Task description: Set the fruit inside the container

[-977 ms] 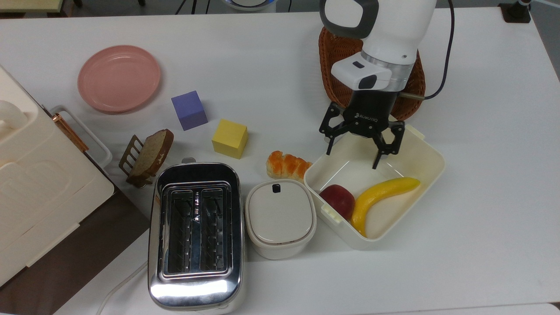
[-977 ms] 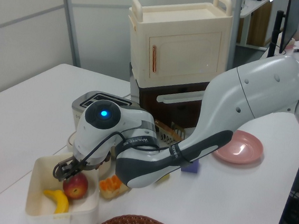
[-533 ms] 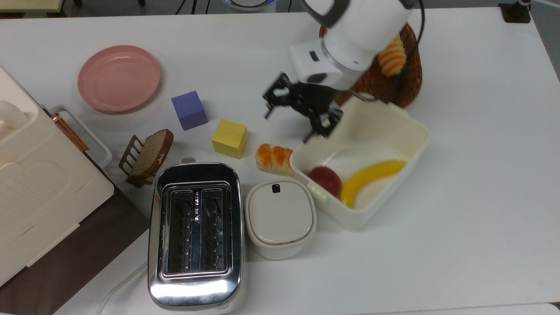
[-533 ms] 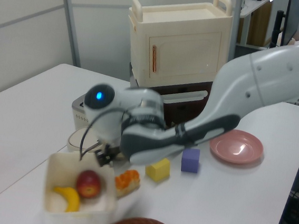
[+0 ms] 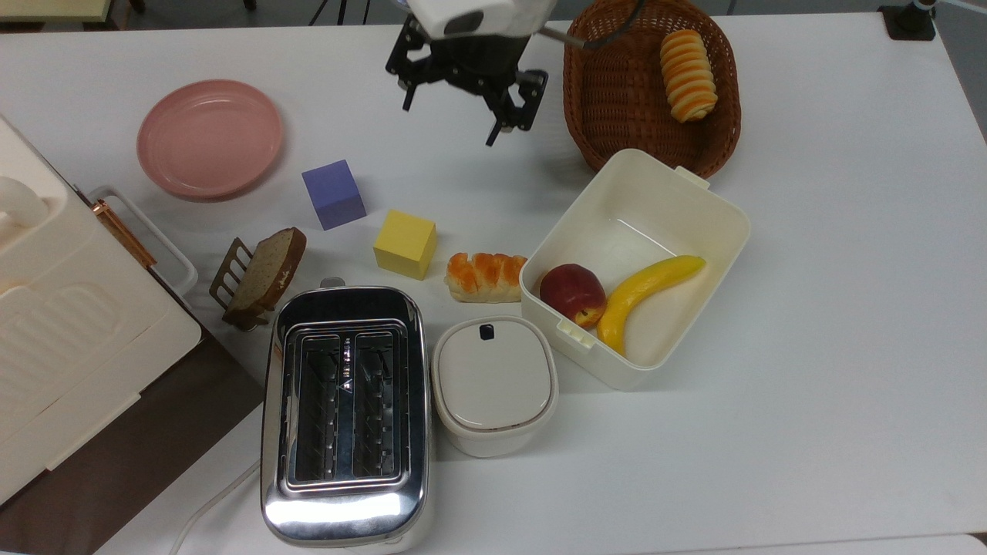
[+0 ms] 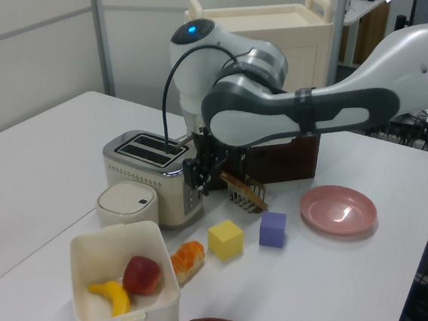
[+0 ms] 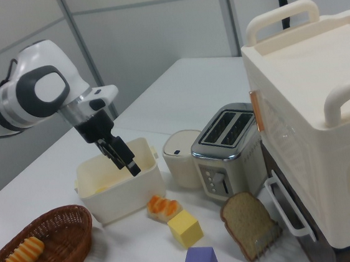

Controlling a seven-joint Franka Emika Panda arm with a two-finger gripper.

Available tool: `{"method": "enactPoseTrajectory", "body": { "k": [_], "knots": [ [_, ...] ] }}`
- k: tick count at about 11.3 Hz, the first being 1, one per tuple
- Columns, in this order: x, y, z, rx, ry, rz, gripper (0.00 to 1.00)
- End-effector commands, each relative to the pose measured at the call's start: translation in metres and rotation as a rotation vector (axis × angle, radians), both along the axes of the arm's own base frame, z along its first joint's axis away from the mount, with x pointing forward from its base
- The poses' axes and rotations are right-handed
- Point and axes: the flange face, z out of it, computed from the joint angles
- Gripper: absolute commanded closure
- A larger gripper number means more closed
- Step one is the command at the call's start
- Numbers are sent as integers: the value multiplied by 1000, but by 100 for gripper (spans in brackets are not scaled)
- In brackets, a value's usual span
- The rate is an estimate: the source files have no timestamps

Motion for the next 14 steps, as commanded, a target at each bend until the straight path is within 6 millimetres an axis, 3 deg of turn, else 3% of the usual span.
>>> {"method": "enactPoseTrajectory", "body": {
  "k": [1,3,7,8,11,14],
  "knots": [
    [-15,-19,15,11,-1,-10,0],
    [-24,-50,35,77,8,-7,0],
    [-41,-105,47,147,94,20,0],
    [-48,-128,56,167,90,-9,0],
    [-52,-150,65,242,72,-29,0],
    [-58,-154,69,247,82,-41,0]
  ]
}}
